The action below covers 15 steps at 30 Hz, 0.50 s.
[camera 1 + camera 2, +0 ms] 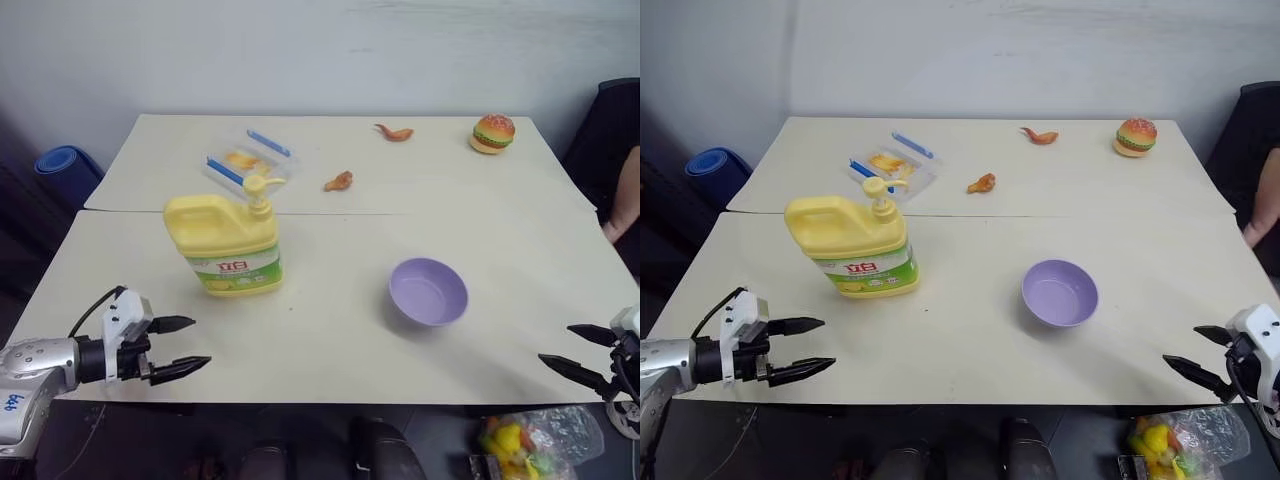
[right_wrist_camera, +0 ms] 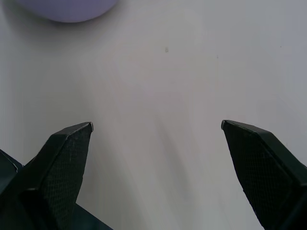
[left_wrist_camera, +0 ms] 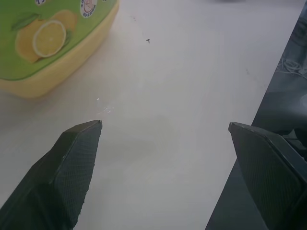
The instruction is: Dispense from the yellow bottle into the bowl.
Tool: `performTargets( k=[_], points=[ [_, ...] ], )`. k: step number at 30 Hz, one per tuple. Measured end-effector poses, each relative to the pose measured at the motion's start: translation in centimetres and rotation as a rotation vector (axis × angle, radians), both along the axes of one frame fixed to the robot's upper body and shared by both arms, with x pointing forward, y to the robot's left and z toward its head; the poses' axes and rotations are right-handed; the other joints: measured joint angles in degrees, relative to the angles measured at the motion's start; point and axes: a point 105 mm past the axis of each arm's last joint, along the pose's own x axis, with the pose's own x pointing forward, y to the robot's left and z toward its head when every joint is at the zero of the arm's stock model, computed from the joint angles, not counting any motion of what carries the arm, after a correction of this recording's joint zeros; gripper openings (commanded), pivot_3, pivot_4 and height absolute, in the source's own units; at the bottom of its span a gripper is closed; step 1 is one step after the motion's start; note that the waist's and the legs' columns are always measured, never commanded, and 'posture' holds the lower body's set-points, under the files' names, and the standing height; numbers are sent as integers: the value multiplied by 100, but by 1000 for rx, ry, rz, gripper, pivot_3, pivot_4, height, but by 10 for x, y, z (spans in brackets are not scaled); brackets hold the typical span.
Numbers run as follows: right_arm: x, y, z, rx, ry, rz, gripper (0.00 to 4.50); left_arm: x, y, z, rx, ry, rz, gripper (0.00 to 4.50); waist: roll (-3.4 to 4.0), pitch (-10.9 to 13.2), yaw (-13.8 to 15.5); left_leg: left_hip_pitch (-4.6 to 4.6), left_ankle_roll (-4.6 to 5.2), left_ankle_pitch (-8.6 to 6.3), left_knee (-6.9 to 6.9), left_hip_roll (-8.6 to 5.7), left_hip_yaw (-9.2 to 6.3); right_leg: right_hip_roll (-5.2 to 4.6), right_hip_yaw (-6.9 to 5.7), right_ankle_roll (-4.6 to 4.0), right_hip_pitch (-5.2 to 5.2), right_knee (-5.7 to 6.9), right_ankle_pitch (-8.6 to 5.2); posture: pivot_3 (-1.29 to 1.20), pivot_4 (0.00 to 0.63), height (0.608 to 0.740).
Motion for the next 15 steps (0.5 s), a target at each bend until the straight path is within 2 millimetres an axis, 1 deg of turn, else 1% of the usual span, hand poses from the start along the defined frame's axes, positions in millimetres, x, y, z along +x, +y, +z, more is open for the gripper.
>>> performTargets(
  k=[3,7,11,15],
  points=[
    [-1,0,0,-1,3,1,4476,1,-1,-1,6,-2,2,4500,0,0,4,1,0,0,0,-1,1,1,1,0,0,0,0,0,150,740],
    [0,1,0,-5,1,5,4476,6,-4,-4,-6,-17,23,4500,0,0,7,1,-1,2,2,-1,1,2,1,1,2,4,1,0,150,740],
    [1,5,3,-9,-3,14,4476,6,-6,-5,-24,6,32,4500,0,0,8,1,-4,3,2,0,1,5,1,1,2,5,1,0,150,740],
    [0,13,4,10,11,28,4476,1,-20,7,-118,49,-13,4500,-1,1,7,1,-4,3,4,1,0,4,3,1,2,6,1,0,150,740]
  ],
)
